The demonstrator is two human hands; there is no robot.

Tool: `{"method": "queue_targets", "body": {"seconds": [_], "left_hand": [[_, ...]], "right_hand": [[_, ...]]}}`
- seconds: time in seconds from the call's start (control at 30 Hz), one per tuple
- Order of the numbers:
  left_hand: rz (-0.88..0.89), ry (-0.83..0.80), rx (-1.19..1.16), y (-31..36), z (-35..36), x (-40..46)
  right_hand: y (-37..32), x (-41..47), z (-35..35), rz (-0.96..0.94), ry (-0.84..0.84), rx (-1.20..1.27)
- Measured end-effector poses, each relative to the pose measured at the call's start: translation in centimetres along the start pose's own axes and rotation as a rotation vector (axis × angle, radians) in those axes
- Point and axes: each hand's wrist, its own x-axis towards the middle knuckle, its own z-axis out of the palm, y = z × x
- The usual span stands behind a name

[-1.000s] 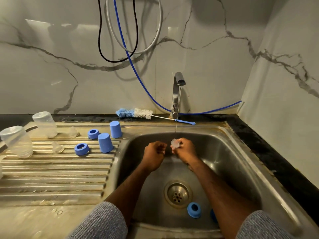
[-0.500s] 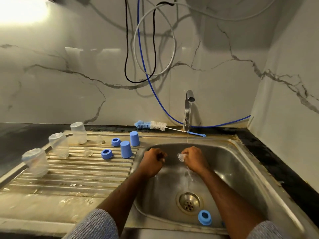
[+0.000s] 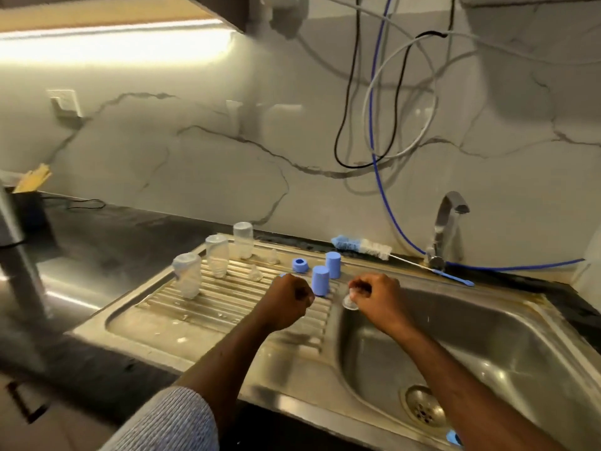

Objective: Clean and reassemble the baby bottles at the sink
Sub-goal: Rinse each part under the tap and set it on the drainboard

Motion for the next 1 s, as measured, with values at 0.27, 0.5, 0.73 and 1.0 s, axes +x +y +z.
{"method": "queue_targets", "body": {"seconds": [0.27,0.5,0.73,1.0], "left_hand": [[-0.181,0.128,-0.013,-7.6,-8.8,-4.6],[-0.299,0.21,0.003,-12.6,-13.4,-7.1],[-0.335,0.203,-0.001,-14.8,-14.5,-7.6],[-0.268,0.2,-0.063,-13.2,-13.2,-6.1]], "right_hand": [[-9.8,1.9,9.9,-0.105,-0.109,0.135],[-15.4,3.0,16.1,-0.134,-0.184,0.114],[-17.0,2.5,19.1,-0.106,-0.244,0.078],[-15.4,2.7,16.2,-0.077,-0.218,0.114]]}}
